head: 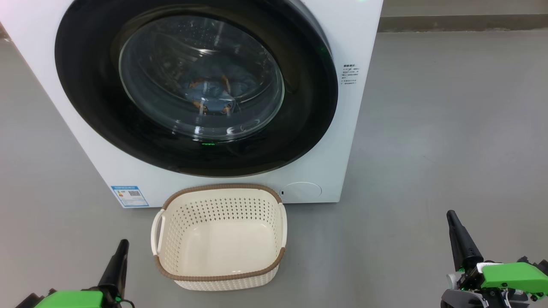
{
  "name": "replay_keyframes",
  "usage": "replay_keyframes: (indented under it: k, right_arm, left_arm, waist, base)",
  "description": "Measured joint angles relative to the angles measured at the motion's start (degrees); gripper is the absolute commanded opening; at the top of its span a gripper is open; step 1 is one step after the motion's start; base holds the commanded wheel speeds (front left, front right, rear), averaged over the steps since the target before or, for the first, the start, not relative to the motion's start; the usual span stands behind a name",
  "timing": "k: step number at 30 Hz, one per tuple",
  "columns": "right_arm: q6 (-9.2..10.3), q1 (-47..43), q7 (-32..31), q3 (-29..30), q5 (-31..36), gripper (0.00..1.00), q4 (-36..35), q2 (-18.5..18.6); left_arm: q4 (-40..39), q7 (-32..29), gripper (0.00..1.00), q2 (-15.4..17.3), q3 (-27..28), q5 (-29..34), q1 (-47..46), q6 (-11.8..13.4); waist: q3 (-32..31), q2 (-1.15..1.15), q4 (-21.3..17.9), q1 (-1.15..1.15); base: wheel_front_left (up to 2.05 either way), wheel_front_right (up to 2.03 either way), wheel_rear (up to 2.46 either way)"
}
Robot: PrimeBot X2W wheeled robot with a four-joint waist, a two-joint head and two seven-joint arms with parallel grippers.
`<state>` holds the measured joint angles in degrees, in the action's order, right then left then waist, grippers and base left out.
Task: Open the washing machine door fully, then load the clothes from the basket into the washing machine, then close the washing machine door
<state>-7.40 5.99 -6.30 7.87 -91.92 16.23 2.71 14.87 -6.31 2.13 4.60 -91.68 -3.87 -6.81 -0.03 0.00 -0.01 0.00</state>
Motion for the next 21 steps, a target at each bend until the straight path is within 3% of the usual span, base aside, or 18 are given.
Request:
replay_keyframes:
  k: [21]
  right_arm:
    - [0.00,0.00,0.00,0.00,0.00,0.00,0.00,0.00]
  left_arm:
    - [0.00,0.00,0.00,0.00,0.00,0.00,0.00,0.00]
  waist:
    - [0.00,0.00,0.00,0.00]
  base:
    - [0.00,0.00,0.00]
